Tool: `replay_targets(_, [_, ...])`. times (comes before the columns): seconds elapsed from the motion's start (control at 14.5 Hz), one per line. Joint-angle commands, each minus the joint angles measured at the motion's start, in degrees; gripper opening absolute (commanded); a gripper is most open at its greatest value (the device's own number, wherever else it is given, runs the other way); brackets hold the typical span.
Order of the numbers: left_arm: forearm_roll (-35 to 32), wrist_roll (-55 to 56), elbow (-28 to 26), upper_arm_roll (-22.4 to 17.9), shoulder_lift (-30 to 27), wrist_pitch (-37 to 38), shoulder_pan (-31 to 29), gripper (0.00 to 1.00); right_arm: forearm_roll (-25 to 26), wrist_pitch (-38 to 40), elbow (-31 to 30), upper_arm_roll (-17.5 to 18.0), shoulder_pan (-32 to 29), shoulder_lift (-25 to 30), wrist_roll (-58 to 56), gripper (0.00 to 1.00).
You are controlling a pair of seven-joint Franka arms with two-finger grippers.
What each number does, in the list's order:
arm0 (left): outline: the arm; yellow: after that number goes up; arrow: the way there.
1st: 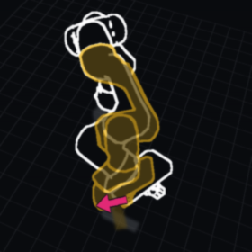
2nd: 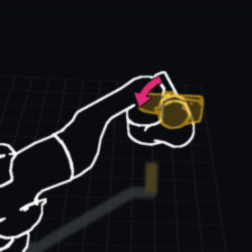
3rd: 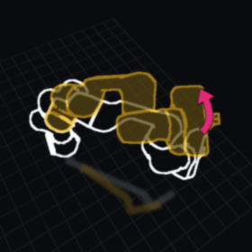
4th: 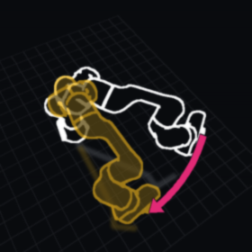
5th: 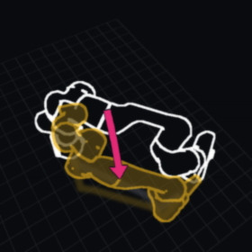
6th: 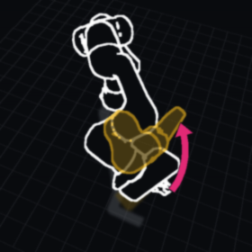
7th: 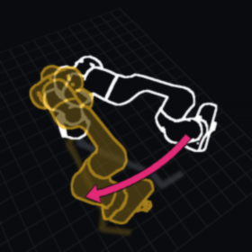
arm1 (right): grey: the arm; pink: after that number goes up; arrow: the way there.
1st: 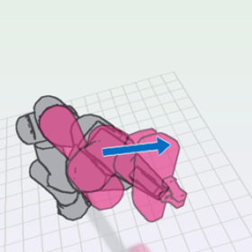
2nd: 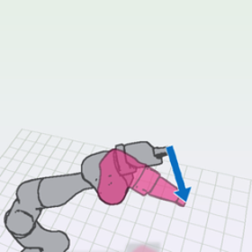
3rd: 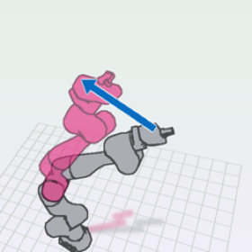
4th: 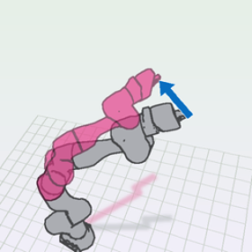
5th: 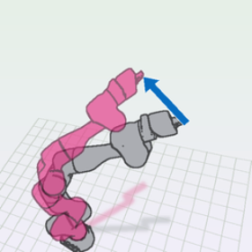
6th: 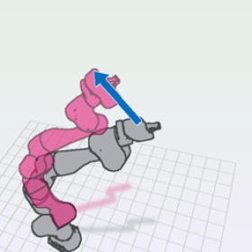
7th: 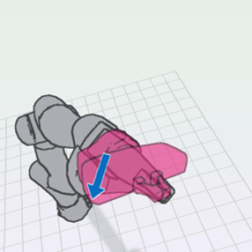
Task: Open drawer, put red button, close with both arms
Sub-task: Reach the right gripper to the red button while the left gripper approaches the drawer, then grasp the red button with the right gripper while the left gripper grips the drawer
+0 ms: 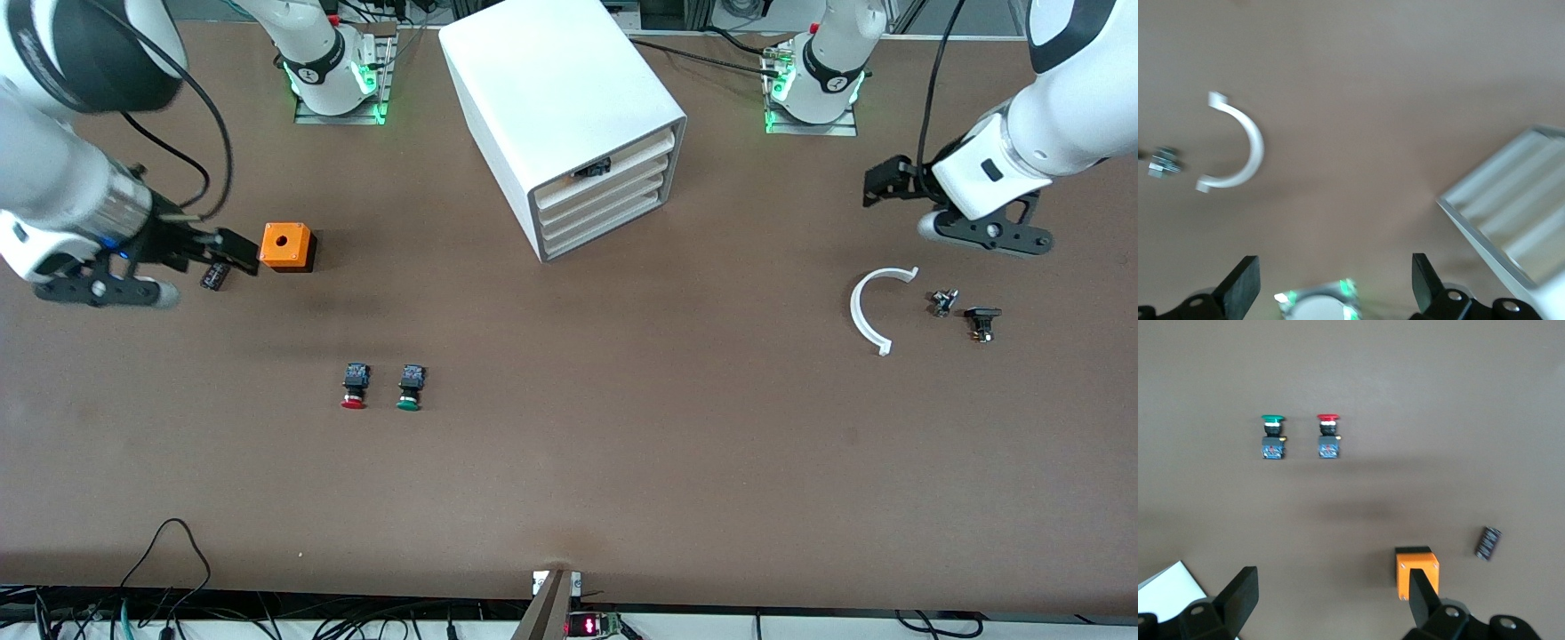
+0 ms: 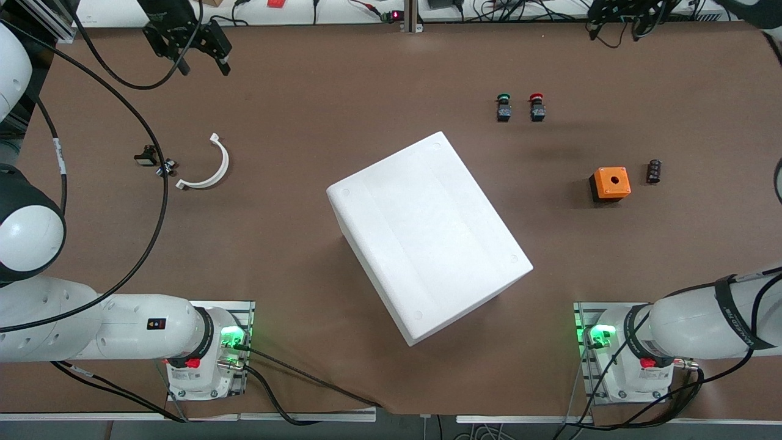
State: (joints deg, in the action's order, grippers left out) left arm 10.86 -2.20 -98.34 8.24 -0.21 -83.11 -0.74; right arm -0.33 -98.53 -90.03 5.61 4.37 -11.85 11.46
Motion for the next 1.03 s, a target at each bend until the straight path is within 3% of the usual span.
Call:
replay_targets(0.0, [7.1, -4.8, 1.2, -0.2, 2.2, 4.8, -0.1, 1.0, -0.6, -4.9, 0.3, -0.1, 1.7, -4.1, -0.7, 1.0])
replay_targets(0.41, [29.7, -17.1, -6.7, -0.2, 6.8, 3.1, 0.1, 1.0, 0.0, -17.7, -5.0, -0.2, 1.7, -10.9, -1.7, 1.0])
replay_targets(0.96, [48.5, -43.6, -20.5, 2.7, 18.0, -6.4, 1.0, 0.99, 0.1, -33.1, -10.9, -0.3, 1.7, -20.0, -2.1, 1.0])
